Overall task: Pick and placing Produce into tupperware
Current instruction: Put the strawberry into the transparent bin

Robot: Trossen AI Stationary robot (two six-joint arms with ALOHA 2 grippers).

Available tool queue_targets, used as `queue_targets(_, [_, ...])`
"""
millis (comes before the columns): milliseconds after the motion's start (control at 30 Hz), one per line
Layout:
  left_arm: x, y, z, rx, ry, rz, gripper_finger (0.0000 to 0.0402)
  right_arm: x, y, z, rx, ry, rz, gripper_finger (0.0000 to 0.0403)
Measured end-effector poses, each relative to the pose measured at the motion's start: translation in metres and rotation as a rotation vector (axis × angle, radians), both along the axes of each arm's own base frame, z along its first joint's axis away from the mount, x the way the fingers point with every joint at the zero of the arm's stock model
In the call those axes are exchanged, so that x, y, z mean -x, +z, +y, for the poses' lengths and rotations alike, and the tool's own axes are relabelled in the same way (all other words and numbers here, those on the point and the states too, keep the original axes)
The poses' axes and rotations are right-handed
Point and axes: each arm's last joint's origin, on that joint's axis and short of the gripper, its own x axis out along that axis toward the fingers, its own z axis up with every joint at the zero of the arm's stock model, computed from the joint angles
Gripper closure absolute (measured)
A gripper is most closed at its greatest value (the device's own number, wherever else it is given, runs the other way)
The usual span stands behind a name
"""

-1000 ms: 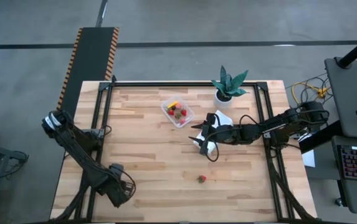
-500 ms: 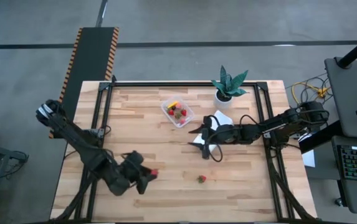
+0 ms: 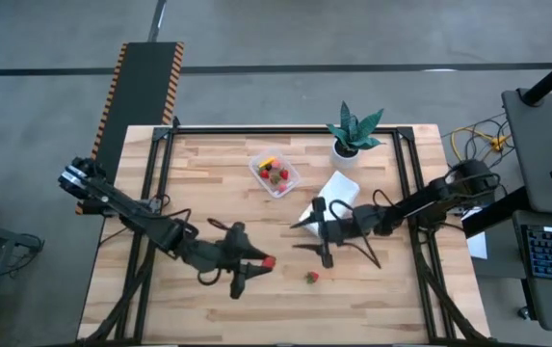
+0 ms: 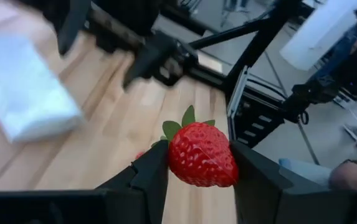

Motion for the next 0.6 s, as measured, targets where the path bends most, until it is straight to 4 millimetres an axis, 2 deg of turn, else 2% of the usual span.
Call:
queue_targets(133, [-0.011,-0.006,0.003,-0.088,-0.021,-0.019,0.0266,-0.007,-0.002,0.014,0.106,0.029,-0.056,0.0179])
queue_targets(300, [-0.023,-0.013,0.005,-0.11,-0.008,-0.041,0.0266,-0.014,0.004,0.029,0.236,-0.014,-0.101,0.0155])
queue_targets(600, [-0.031,-0.021,0.007,-0.137,-0.001,-0.035,0.0266,-0.01,0.002,0.053,0.422,0.051,-0.129,0.0136])
